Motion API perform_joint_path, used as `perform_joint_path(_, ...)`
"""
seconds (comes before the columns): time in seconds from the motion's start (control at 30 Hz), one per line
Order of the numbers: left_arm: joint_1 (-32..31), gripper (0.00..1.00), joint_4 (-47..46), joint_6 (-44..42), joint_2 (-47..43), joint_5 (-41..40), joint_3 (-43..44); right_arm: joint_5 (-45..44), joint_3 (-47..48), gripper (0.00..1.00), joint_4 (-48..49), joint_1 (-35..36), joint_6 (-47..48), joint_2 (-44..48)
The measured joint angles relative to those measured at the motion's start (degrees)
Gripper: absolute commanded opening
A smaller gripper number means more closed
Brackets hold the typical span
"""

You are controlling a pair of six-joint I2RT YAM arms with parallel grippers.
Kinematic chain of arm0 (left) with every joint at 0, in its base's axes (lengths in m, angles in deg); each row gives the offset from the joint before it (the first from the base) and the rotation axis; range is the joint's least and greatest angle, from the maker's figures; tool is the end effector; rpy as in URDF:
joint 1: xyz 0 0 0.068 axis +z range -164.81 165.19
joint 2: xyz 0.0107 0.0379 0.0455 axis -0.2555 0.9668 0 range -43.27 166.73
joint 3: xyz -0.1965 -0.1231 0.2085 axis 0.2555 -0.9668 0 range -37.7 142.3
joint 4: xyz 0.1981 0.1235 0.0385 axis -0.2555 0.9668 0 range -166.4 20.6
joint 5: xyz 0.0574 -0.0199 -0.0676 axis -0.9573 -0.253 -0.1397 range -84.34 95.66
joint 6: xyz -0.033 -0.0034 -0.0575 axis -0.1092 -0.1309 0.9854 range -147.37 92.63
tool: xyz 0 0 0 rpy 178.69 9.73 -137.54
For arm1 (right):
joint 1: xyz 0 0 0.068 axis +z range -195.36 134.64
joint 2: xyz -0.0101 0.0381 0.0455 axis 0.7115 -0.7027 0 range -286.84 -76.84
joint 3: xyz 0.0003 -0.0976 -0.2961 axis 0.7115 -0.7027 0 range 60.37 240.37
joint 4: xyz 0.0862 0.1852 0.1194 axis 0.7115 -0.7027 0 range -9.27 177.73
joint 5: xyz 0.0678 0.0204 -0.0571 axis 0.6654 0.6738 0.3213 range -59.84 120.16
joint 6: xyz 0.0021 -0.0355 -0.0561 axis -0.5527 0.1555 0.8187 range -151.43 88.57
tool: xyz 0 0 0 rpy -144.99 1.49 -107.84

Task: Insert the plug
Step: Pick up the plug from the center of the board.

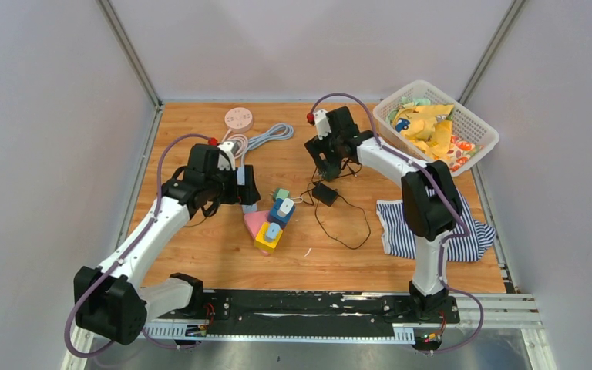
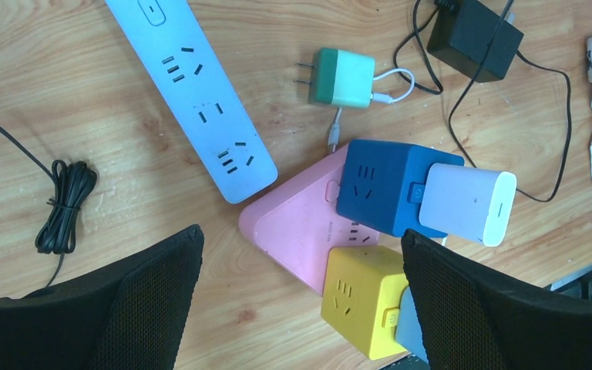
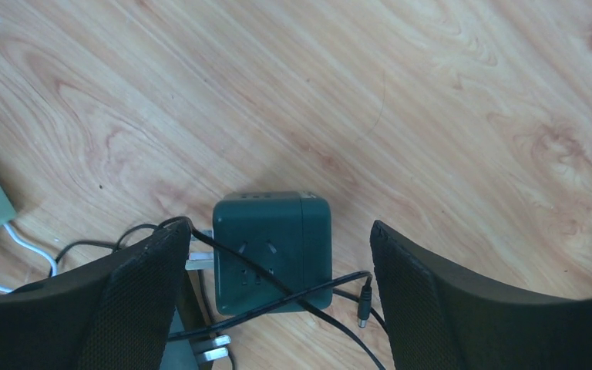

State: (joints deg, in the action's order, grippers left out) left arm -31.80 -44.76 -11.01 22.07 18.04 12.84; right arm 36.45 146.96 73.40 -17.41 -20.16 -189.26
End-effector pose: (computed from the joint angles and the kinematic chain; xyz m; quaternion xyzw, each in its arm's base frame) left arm 0.1936 -0.0710 0.3013 0.0451 0.9230 -0.2018 0.3247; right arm 0.3993 0.2184 0.2720 -0.3256 0.8453 0.1102 0.4090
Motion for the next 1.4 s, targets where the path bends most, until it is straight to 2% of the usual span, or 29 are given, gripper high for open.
perform_joint_path(0.37, 0.63, 1.00, -0.31, -0.90, 0.35, 4.70, -1.73, 1.05, 0.15, 0.78, -3.98, 0.00, 3.41, -2.43)
perform_joint_path(0.87, 1.18, 0.99, -1.75, -0.59, -0.28, 9.38, -2.78, 1.75, -0.70, 0.40, -3.93, 0.07, 7.10, -2.54)
perform_joint_path(1.07, 1.18, 0.99, -3.21, 1.53, -1.53, 10.08, -2.78, 1.62, -10.40, 0.32, 2.49, 1.88, 10.75, 5.16)
perform_joint_path(1.3, 1.18, 0.97, -4.17, 3.21, -2.14, 11.78, -1.36, 2.34, -20.06, 0.32, 13.88, 6.34, 16.13, 16.15)
perform_joint_path(1.4, 1.20, 0.96, -4.63, 3.17, -2.01, 13.05, 0.85, 5.33, -24.98, 0.32, 19.39, 7.91, 19.91, 21.07)
